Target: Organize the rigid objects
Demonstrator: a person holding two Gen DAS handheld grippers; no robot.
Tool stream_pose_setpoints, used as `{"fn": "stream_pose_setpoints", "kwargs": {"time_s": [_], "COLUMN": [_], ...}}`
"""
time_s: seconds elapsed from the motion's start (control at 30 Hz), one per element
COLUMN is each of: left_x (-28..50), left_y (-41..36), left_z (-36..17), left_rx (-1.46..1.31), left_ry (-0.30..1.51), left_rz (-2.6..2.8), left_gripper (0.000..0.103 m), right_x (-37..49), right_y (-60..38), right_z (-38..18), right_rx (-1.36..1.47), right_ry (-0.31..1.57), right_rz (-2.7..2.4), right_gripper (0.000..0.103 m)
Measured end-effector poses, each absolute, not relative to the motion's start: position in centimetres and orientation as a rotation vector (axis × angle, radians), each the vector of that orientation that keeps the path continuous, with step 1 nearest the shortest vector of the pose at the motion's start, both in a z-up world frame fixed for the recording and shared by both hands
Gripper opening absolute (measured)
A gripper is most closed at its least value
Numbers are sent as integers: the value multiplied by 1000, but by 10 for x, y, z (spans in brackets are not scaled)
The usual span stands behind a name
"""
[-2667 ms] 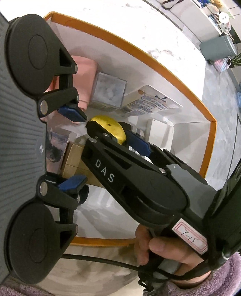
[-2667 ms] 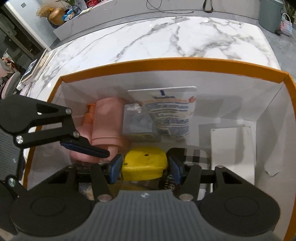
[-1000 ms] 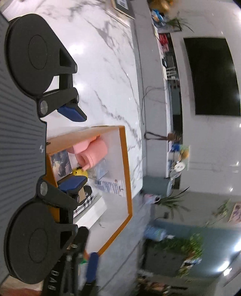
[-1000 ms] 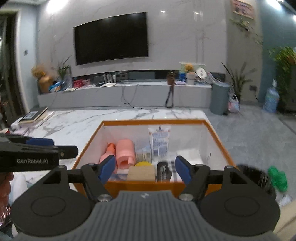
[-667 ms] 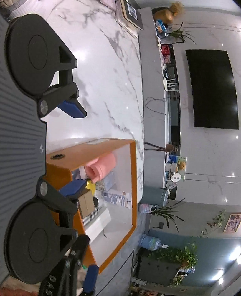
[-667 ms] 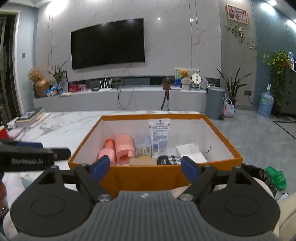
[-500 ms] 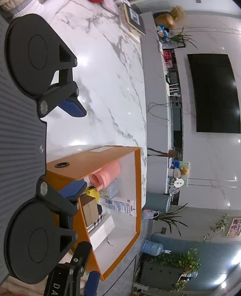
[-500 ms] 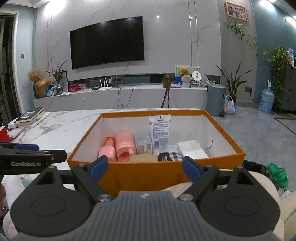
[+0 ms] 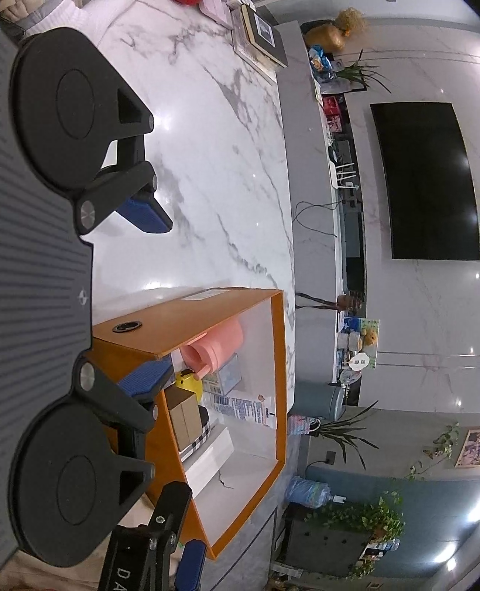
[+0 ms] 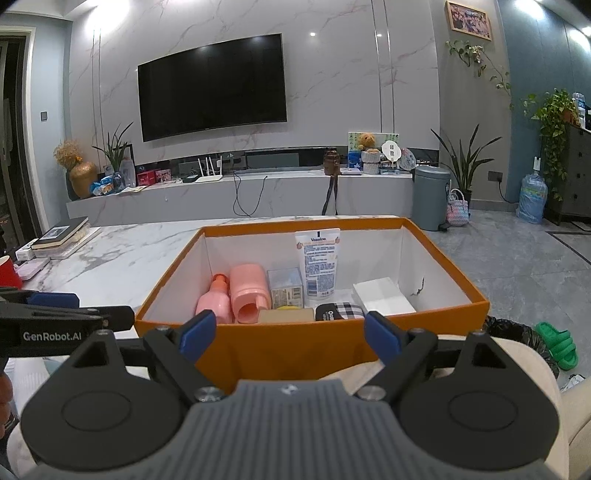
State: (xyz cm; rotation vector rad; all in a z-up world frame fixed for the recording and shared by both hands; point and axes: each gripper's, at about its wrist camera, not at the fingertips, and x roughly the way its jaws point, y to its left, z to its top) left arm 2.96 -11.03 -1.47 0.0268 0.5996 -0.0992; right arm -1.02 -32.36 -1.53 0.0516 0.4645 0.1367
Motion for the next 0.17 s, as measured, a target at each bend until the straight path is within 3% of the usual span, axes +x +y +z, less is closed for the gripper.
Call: {"fn": "stream_pose_setpoints", "kwargs": {"time_s": [0.17], "left_x": [30], "left_y": [-110], "left_z": [-13], "left_rx": [24], "left_ry": [599], "left_rz": [-100], "left_gripper": [92], "right_x": [-10], "right_y": [-323], "right_z": [-15], "right_rx": [50], "right_ry": [466], "right_rz": [136], "right_gripper": [86]}}
